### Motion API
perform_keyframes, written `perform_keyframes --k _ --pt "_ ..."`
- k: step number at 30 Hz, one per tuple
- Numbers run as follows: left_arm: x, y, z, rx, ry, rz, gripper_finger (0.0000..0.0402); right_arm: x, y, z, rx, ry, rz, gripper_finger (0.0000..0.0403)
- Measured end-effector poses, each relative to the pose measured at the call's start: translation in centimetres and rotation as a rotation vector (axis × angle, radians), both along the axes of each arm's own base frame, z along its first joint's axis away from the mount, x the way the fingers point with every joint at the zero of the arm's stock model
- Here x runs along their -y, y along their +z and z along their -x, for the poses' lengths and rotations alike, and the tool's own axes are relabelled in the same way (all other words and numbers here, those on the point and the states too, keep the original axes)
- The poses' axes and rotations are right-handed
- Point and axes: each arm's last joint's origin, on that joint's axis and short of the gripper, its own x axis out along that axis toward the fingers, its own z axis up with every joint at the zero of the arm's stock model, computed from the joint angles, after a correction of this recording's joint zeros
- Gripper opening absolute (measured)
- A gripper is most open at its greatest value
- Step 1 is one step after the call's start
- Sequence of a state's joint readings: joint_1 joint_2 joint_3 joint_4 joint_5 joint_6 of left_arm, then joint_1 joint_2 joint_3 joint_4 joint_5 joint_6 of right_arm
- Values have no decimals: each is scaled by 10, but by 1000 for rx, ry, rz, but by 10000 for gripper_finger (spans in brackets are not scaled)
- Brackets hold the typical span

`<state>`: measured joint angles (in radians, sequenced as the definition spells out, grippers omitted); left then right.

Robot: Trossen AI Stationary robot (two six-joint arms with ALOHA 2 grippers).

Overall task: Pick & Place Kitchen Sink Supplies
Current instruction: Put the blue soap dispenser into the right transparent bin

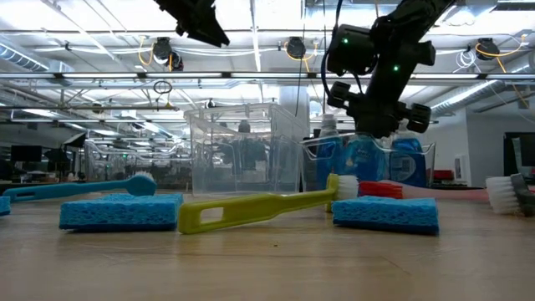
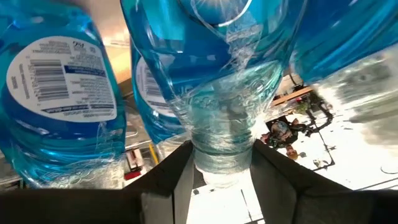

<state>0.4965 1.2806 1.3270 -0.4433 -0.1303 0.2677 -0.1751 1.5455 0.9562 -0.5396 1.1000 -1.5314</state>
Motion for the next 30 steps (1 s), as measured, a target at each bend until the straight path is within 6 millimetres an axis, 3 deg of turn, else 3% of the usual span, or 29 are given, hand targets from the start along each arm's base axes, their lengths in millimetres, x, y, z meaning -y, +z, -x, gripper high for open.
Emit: perform_keyframes --k 10,30 --pt "8 0 -4 0 -33 0 214 -15 1 -4 -10 43 48 133" --pt "23 0 -12 -20 -106 -30 214 -15 0 4 -198 71 73 133"
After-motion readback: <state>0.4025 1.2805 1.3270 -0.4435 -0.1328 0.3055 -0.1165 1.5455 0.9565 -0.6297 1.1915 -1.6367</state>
